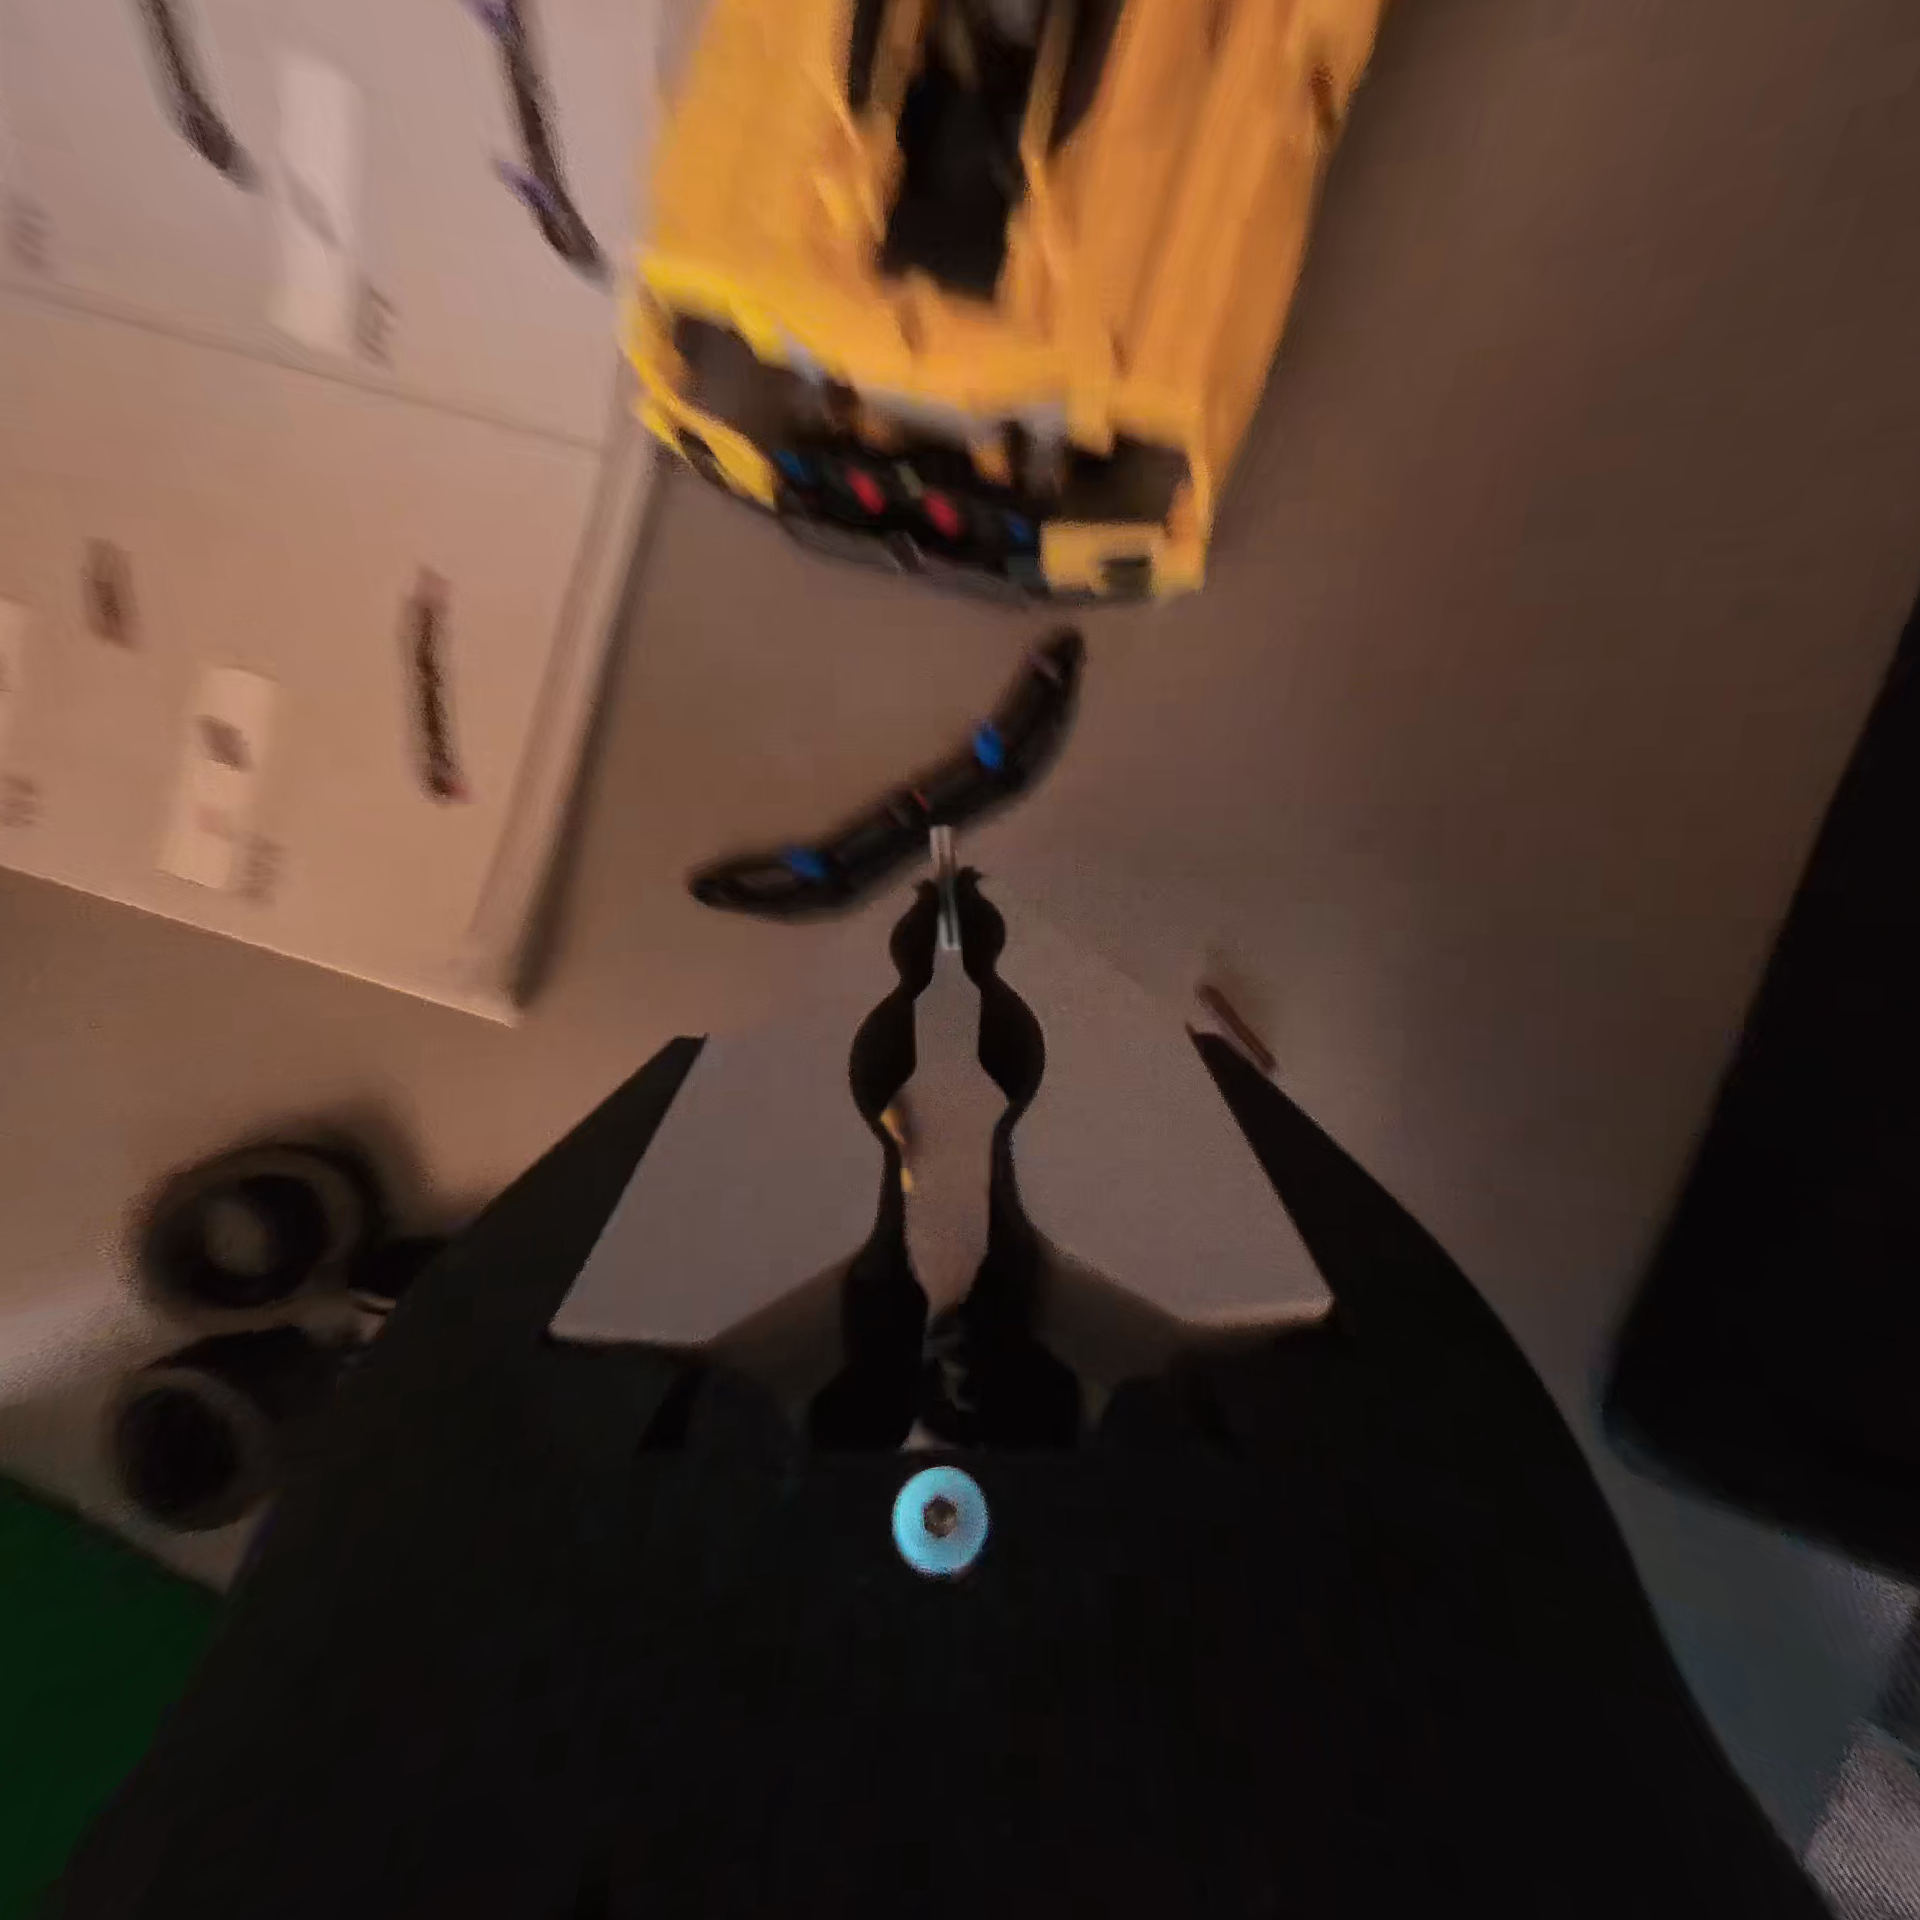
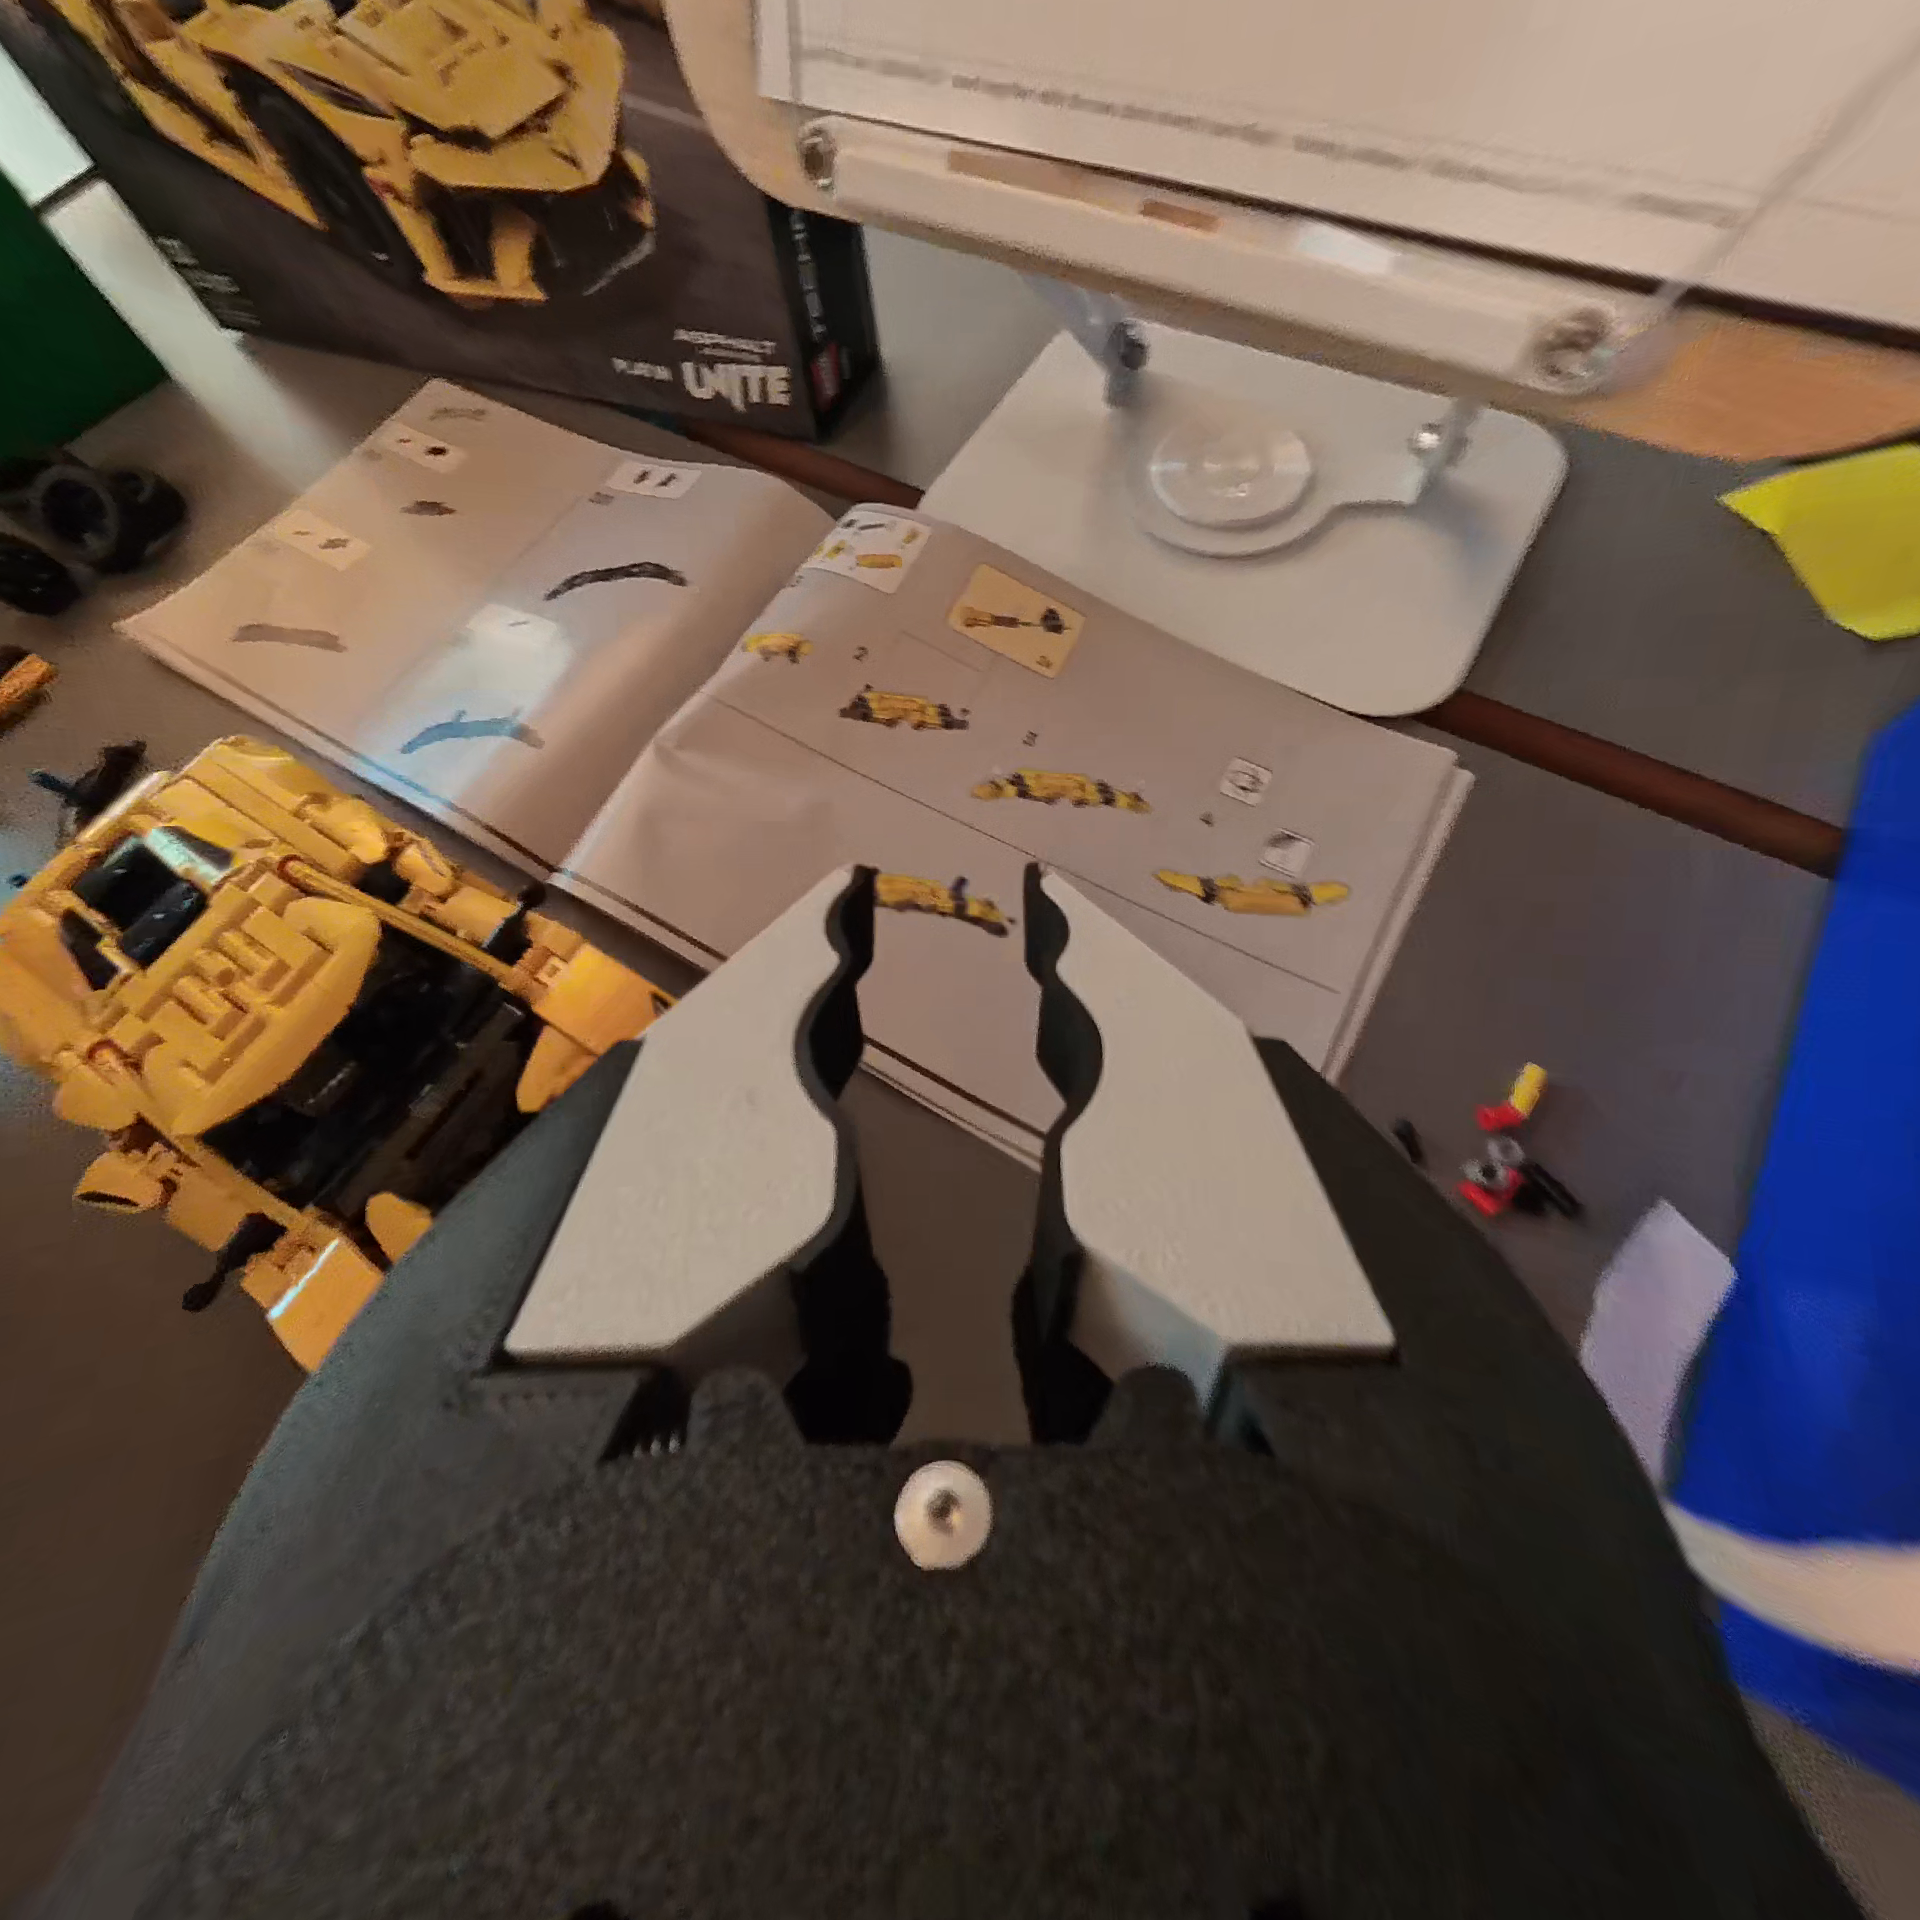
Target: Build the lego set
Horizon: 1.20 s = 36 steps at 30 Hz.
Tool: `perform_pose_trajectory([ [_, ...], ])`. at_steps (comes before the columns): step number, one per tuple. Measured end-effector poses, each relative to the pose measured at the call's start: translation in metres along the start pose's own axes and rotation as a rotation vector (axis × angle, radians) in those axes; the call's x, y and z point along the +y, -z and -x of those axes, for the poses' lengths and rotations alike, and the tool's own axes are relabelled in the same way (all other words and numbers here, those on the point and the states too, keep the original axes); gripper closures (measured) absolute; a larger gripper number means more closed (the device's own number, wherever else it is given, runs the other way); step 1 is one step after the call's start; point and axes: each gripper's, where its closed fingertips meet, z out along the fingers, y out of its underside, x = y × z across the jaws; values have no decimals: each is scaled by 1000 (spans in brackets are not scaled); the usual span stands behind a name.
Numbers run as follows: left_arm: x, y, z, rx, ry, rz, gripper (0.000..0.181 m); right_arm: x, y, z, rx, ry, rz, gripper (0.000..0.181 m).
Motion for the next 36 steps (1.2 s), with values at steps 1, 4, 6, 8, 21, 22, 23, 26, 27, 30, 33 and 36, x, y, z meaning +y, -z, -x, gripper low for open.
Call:
perform_pose_trajectory([
  [1,-23,7,13,-41,-12,-36,178,5,5,-6,26,-18,-8,154],
  [4,-115,17,36,-51,-53,-148,178,30,16,-29,129,-91,11,154],
  [6,-174,-1,31,82,-75,-150,178,36,24,-35,123,-160,-20,155],
  [8,-222,-37,22,223,-97,-89,178,35,32,-43,116,-210,-73,158],
  [21,-352,-262,-10,399,-89,151,178,78,37,-89,226,-193,100,158],
  [22,-353,-265,-10,397,-89,148,178,78,37,-88,219,-196,102,158],
  [23,-353,-267,-11,398,-94,155,178,77,37,-87,208,-202,99,158],
  [26,-353,-268,-16,415,-116,166,178,76,38,-86,198,-203,92,158],
  [27,-352,-268,-15,407,-128,174,178,76,39,-86,199,-201,92,158],
  [30,-348,-265,-16,409,-166,188,178,75,40,-87,196,-210,83,158],
  [33,-342,-263,-11,384,-210,202,178,77,39,-87,192,-215,90,158],
  [36,-341,-262,-10,404,-213,196,178,79,37,-86,185,-220,95,158],
])
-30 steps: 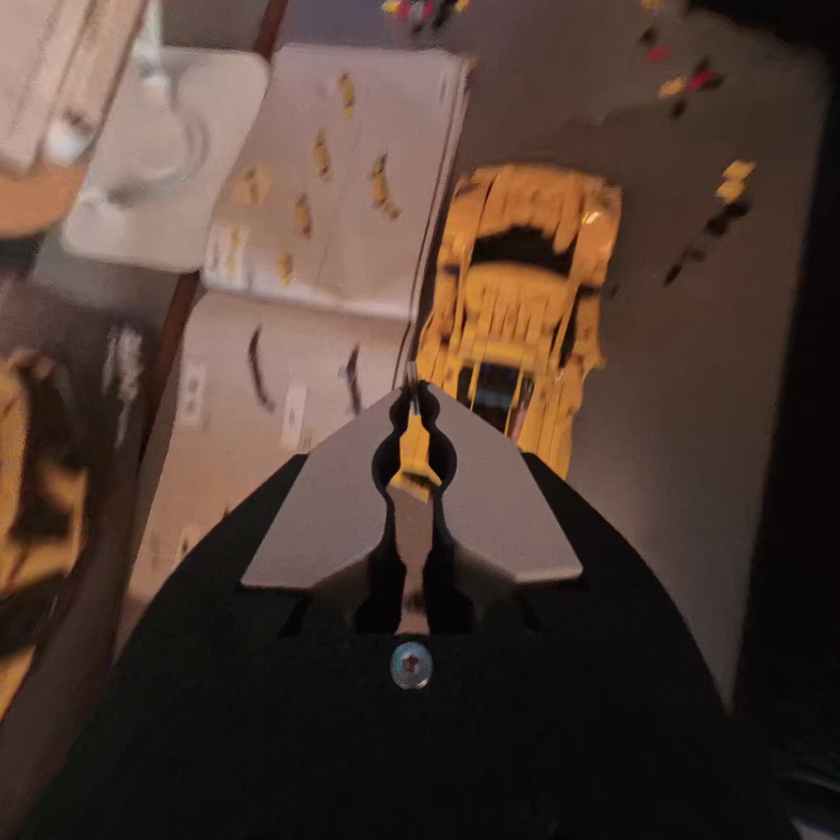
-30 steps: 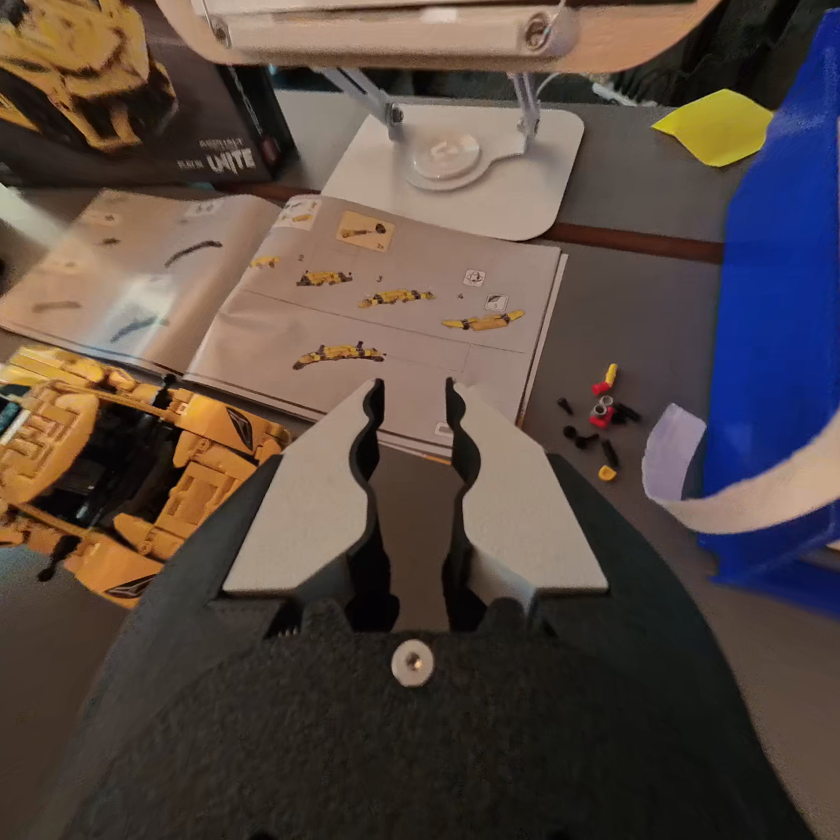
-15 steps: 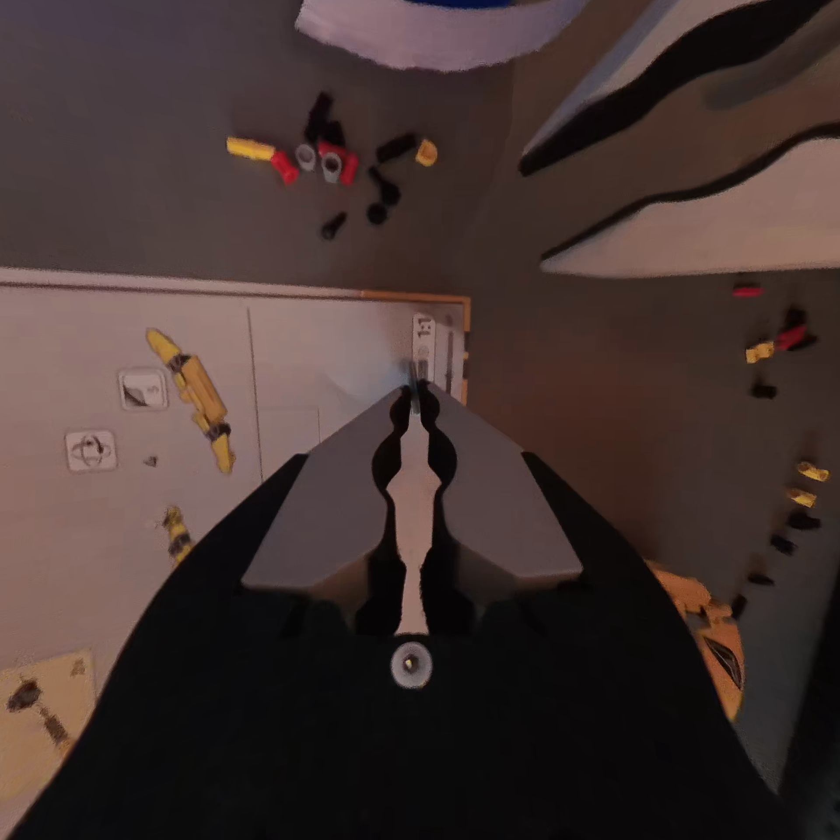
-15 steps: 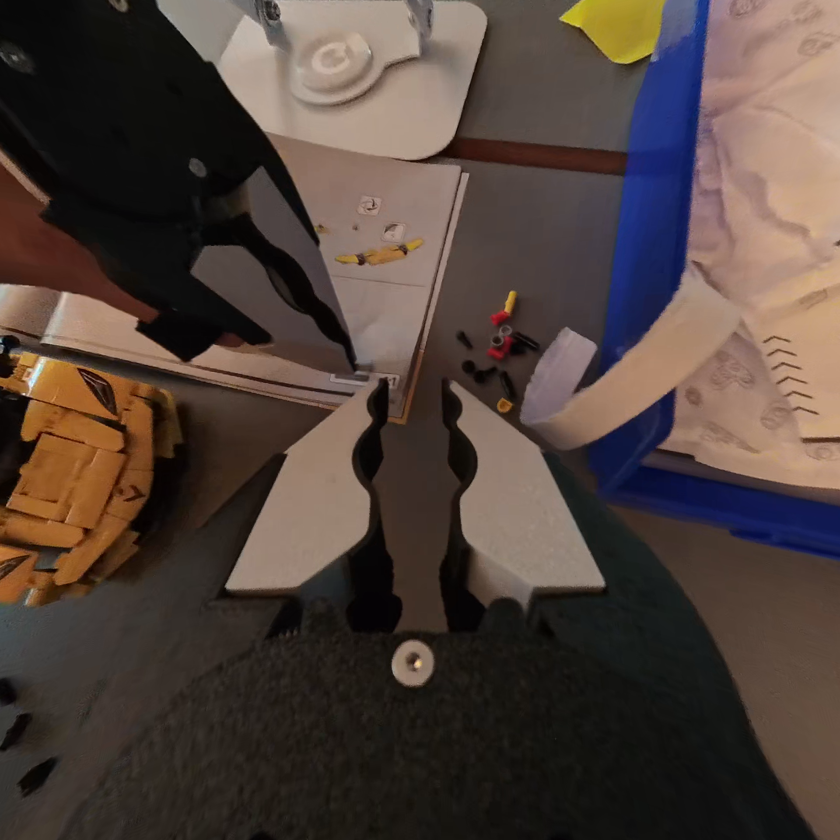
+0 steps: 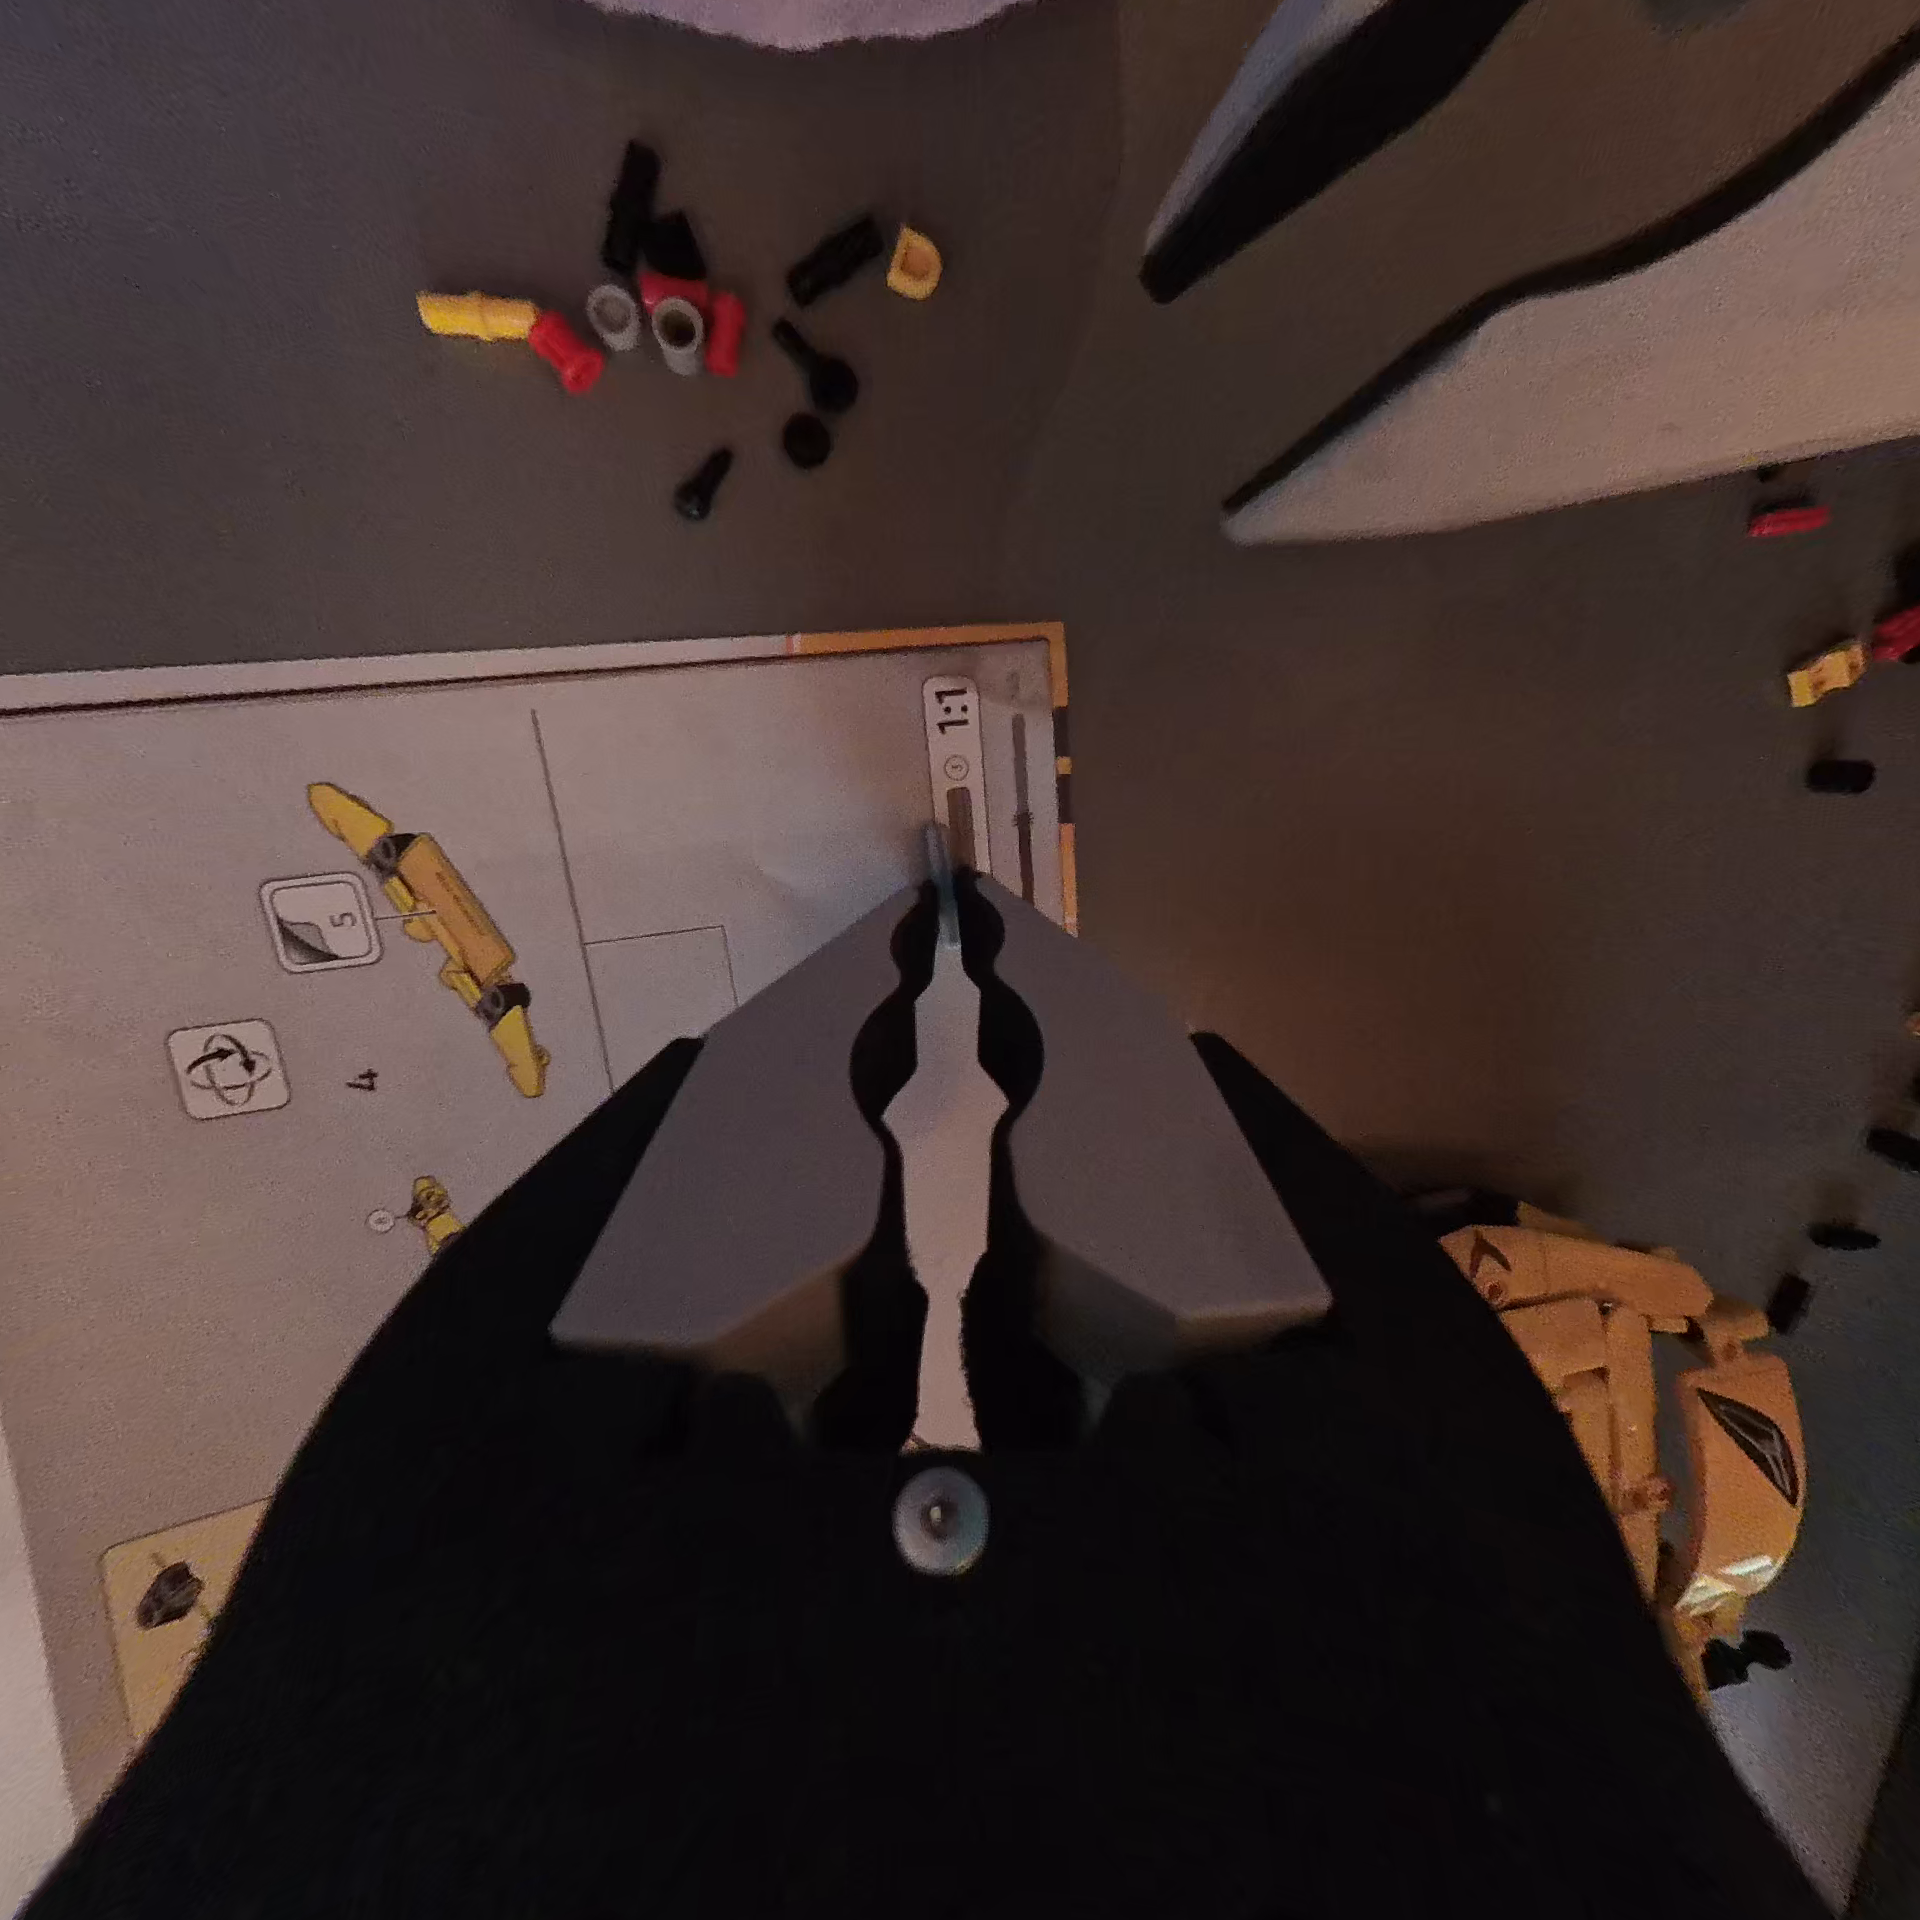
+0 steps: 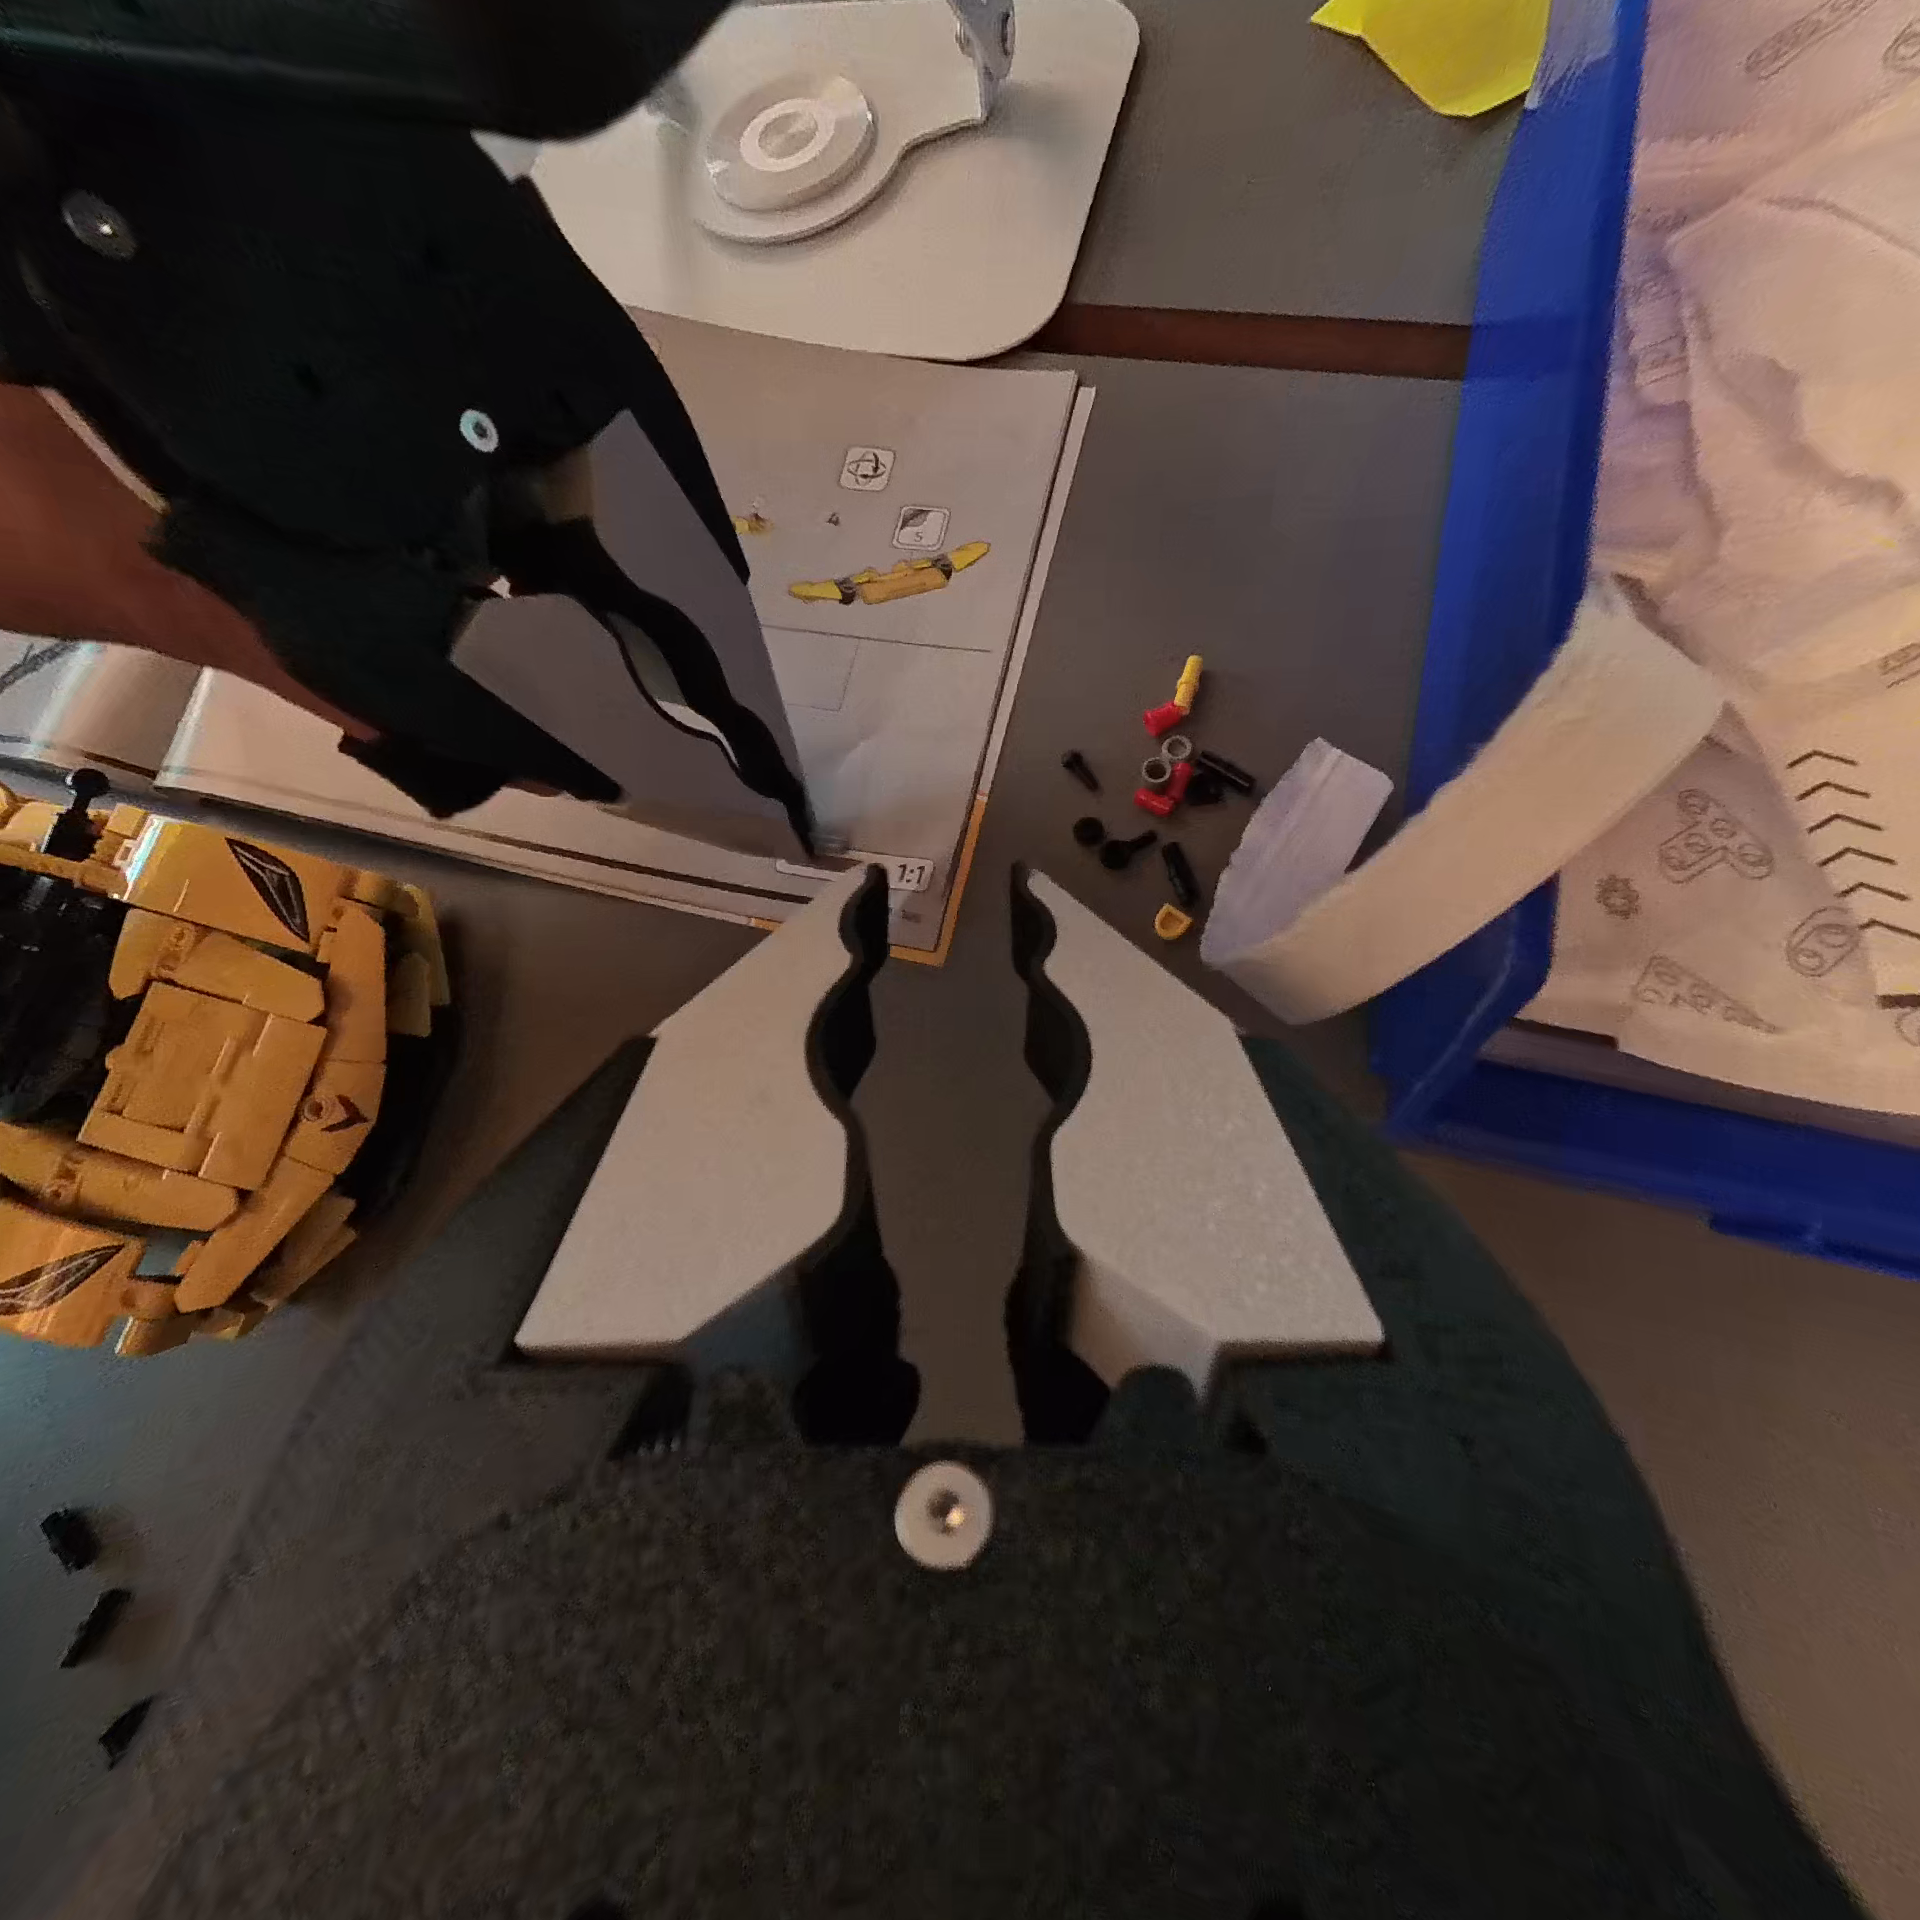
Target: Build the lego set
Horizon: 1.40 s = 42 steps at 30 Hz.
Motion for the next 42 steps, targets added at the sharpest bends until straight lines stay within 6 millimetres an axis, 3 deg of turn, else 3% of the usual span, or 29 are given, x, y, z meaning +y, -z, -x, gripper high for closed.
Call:
perform_pose_trajectory([
  [18,-6,-3,-3,27,-3,-5,178,5,-3,0,2,4,25,158],
  [21,-6,5,-4,6,14,-32,178,5,-2,-1,8,8,20,158],
  [23,-7,38,-15,22,79,-153,178,3,-1,-2,2,7,2,158],
  [25,7,97,-42,41,147,-344,178,-3,1,2,-18,8,-34,158],
  [28,69,173,-107,-2,195,-521,178,-17,5,22,-85,33,-106,158],
  [30,121,189,-157,-51,205,-547,178,-28,8,44,-155,64,-178,157],
  [33,185,162,-217,-93,301,-505,178,-44,13,84,-307,68,-302,156],
  [35,213,129,-237,-135,376,-455,178,-46,11,101,-366,78,-327,155],
  [38,219,95,-253,-141,384,-452,178,-46,10,119,-448,64,-345,155],
  [42,213,73,-256,-154,304,-437,178,-42,3,130,-548,-56,-290,155],
])
